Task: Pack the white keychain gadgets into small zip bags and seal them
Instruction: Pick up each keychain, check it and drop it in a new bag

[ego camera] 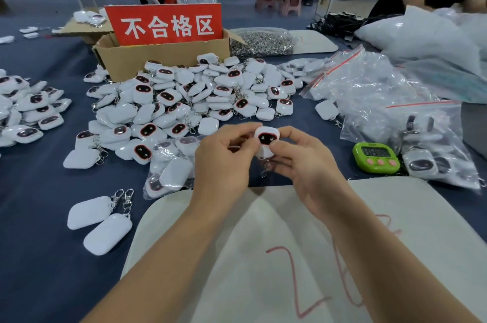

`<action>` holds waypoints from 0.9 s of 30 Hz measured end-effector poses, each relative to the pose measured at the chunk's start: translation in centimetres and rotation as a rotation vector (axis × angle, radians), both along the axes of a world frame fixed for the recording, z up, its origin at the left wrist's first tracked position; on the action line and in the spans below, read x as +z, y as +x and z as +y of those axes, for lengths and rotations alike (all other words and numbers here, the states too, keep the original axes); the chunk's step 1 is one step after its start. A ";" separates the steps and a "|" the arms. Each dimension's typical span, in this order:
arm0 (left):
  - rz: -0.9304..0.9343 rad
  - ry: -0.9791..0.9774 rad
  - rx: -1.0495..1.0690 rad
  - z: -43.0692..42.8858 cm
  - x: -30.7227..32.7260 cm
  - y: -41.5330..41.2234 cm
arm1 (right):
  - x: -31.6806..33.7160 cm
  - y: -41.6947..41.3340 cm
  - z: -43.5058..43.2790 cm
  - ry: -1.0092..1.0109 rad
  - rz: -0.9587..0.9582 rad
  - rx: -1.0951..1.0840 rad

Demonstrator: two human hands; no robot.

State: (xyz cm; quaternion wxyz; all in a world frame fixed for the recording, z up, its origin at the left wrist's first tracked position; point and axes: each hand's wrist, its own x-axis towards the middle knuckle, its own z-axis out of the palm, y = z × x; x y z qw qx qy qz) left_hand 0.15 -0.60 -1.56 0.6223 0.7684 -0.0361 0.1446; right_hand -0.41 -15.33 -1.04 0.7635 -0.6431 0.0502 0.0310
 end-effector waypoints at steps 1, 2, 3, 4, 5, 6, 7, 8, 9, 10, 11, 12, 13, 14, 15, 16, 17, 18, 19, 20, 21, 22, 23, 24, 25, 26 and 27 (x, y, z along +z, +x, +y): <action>0.009 -0.037 -0.006 -0.1 0.0 0.1 | 0.0 0.0 0.0 0.009 -0.001 0.015; 0.018 -0.065 -0.018 -0.2 0.1 0.1 | 0.0 0.0 -0.1 0.018 0.000 0.024; 0.026 -0.086 -0.030 -0.3 0.1 0.1 | 0.1 -0.1 -0.1 0.028 0.000 0.030; 0.034 -0.097 -0.038 -0.4 0.1 0.1 | 0.0 0.0 -0.3 0.034 -0.005 0.032; 0.039 -0.100 -0.044 -0.5 0.1 0.1 | 0.0 0.0 -0.3 0.037 -0.009 0.031; 0.043 -0.097 -0.051 -0.6 0.0 0.1 | -0.1 0.0 -0.4 0.030 -0.014 0.027; 0.044 -0.093 -0.055 -0.6 0.0 0.1 | -0.1 0.0 -0.3 0.017 -0.021 0.024; 0.043 -0.088 -0.056 -0.6 0.0 0.1 | -0.3 0.1 -0.3 -0.005 -0.030 0.022; 0.040 -0.085 -0.056 -0.5 -0.1 0.1 | -0.3 0.1 -0.2 -0.023 -0.036 0.018; 0.035 -0.086 -0.057 -0.5 -0.1 0.1 | -0.4 0.1 -0.1 -0.039 -0.039 0.013; 0.029 -0.086 -0.057 -0.4 -0.1 0.0 | -0.4 0.2 0.0 -0.049 -0.036 0.010; 0.025 -0.082 -0.057 -0.4 -0.1 0.0 | -0.4 0.2 0.0 -0.058 -0.033 0.005; 0.023 -0.075 -0.055 -0.4 0.0 0.0 | -0.4 0.3 0.0 -0.065 -0.025 0.001; 0.024 -0.073 -0.052 -0.5 0.0 0.0 | -0.3 0.4 0.0 -0.077 -0.023 -0.006; 0.028 -0.075 -0.048 -0.5 0.1 0.1 | -0.3 0.5 0.0 -0.090 -0.024 -0.014; 0.029 -0.073 -0.044 -0.5 0.1 0.1 | -0.3 0.5 0.0 -0.105 -0.026 -0.023; 0.025 -0.065 -0.042 -0.5 0.1 0.1 | -0.3 0.4 0.0 -0.121 -0.024 -0.031; 0.017 -0.053 -0.042 -0.5 0.1 0.0 | -0.4 0.4 0.0 -0.135 -0.025 -0.039; 0.008 -0.043 -0.040 -0.5 0.1 0.0 | -0.4 0.3 0.1 -0.146 -0.026 -0.044; -0.002 -0.034 -0.032 -0.4 0.1 -0.1 | -0.4 0.3 0.1 -0.151 -0.028 -0.046; -0.013 -0.022 -0.018 -0.5 0.1 -0.1 | -0.4 0.2 0.1 -0.152 -0.032 -0.044; -0.023 -0.008 -0.003 -0.5 0.0 -0.2 | -0.2 0.2 0.2 -0.152 -0.041 -0.038; -0.028 0.006 0.012 -0.5 0.0 -0.3 | -0.1 0.1 0.2 -0.151 -0.053 -0.031; -0.027 0.016 0.023 -0.5 0.1 -0.3 | 0.1 0.1 0.2 -0.148 -0.070 -0.025; -0.024 0.021 0.029 -0.6 0.1 -0.4 | 0.1 0.1 0.3 -0.148 -0.091 -0.022; -0.021 0.021 0.034 -0.7 0.2 -0.5 | 0.1 0.0 0.3 -0.155 -0.112 -0.024; -0.019 0.019 0.039 -0.8 0.3 -0.6 | 0.2 0.0 0.3 -0.166 -0.129 -0.028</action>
